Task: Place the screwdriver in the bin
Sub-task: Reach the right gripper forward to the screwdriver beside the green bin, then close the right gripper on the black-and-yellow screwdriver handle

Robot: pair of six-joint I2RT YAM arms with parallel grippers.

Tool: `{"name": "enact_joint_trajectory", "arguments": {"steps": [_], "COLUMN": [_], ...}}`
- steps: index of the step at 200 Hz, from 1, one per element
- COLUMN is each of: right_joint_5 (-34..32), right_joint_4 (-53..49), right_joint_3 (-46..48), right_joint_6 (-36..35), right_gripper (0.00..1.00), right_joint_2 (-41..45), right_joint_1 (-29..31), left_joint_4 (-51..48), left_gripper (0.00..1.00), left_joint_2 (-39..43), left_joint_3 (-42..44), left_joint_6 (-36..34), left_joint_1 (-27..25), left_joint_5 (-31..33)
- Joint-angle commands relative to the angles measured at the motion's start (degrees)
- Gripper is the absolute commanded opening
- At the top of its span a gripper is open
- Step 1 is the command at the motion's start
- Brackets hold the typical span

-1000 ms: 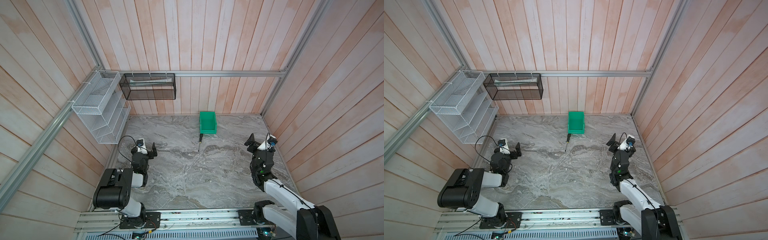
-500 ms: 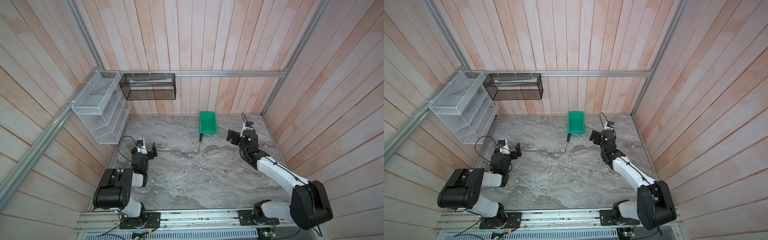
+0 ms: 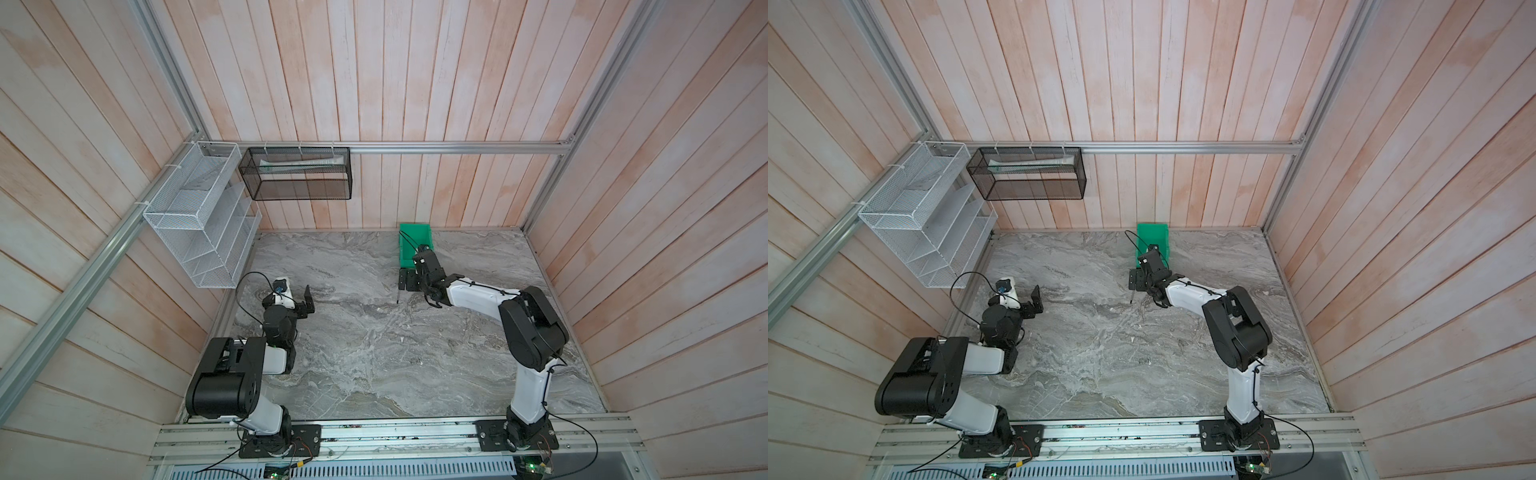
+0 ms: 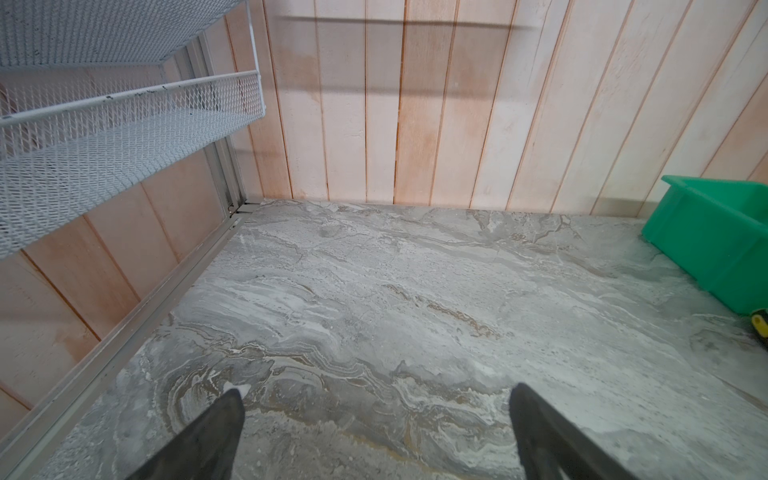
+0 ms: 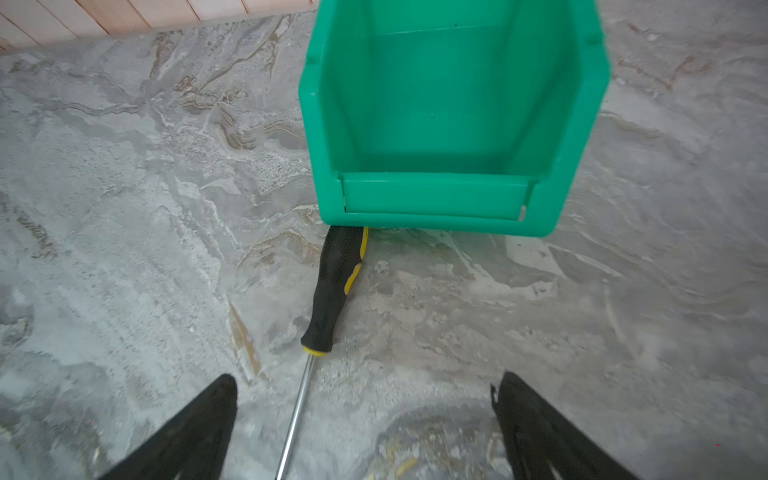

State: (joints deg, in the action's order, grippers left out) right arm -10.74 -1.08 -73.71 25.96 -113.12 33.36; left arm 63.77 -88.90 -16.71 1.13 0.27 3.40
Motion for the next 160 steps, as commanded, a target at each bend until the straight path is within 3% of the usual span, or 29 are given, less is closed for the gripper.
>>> {"name": "enact_joint_trajectory", "arguments": {"steps": [1,39,113,160], "right_joint_5": [0.4,-2.7,-5.4,-4.8], "right_joint_4": [-3.1,-7.1,-9.1,-8.2], "right_joint_3": [-3.4,-9.8,-14.7,-16.0], "right_joint_6": [1.4,-1.9,-0.6,1.2], "right_gripper": [0.99,0.99,0.87,0.58], "right_joint_2": [-3.9,-9.8,-15.6,-17.0], "right_joint_1": [0.2,2.5,2.6,2.7], "left_joint_4": [-0.5,-0.5,-0.5,-0.4], "left_gripper": [1.0,1.0,1.0,1.0], "left_joint_2": [0.5,0.5,0.5,0.5], "left_joint_3": [0.0,0.0,-0.1,0.0], "left_joint_6": [0.3,0.2,0.3,0.3], "left_joint_1": [0.2,0.2,0.2,0.2], "left_joint_5": [-0.5,-0.5,-0.5,-0.5]}}
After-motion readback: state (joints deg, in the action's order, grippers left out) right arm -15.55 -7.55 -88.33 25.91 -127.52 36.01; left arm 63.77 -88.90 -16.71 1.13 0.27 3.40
